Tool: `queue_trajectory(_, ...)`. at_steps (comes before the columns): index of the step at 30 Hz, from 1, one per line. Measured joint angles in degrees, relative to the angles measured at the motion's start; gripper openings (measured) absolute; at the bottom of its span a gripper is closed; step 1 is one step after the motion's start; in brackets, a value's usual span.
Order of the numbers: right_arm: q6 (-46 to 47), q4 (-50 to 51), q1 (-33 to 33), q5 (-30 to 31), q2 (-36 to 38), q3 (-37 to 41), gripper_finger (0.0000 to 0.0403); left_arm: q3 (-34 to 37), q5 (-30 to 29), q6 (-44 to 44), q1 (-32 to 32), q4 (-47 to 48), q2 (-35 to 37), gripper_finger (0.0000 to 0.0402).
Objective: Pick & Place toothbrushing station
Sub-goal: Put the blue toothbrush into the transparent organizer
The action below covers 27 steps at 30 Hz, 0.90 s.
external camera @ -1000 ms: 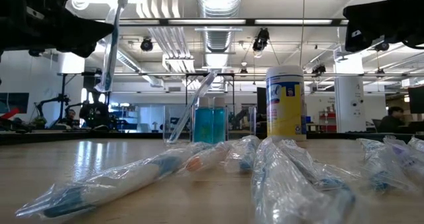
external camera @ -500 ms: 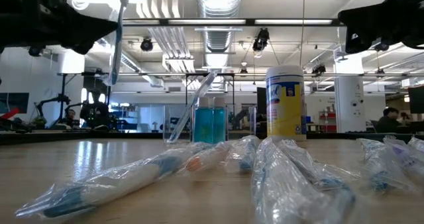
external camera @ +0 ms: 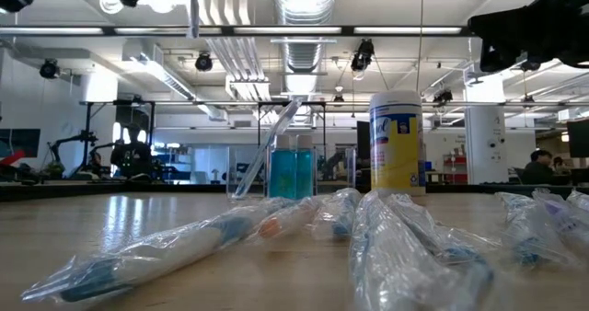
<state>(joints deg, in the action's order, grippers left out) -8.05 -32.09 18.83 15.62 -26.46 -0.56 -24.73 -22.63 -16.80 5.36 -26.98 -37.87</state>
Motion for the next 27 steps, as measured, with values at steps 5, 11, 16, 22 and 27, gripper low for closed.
queue_trajectory(5,-2.5,-0.01,0.01,0.01,0.0,0.0,0.0008,-7.25,0.29,0.35,-3.74,-0.33,-9.24,0.0001)
queue_trajectory(11,-4.17,-0.04,0.0,0.02,0.09,0.0,0.0008,-13.41,8.67,5.09,-9.14,-3.32,-20.36,0.0001)
queue_trajectory(16,-4.2,-0.27,0.0,0.01,0.09,0.0,0.0008,-13.8,11.26,9.16,-12.65,-4.88,-28.57,0.0001)
queue_trajectory(22,-4.16,-0.29,0.01,0.89,0.09,0.0,0.0008,-9.96,10.95,13.08,-13.76,-13.39,-36.28,0.0001)
queue_trajectory(27,-3.96,-0.29,0.02,1.11,0.09,0.0,0.0008,-6.51,9.67,14.0,-13.7,-20.24,-39.97,0.0001)
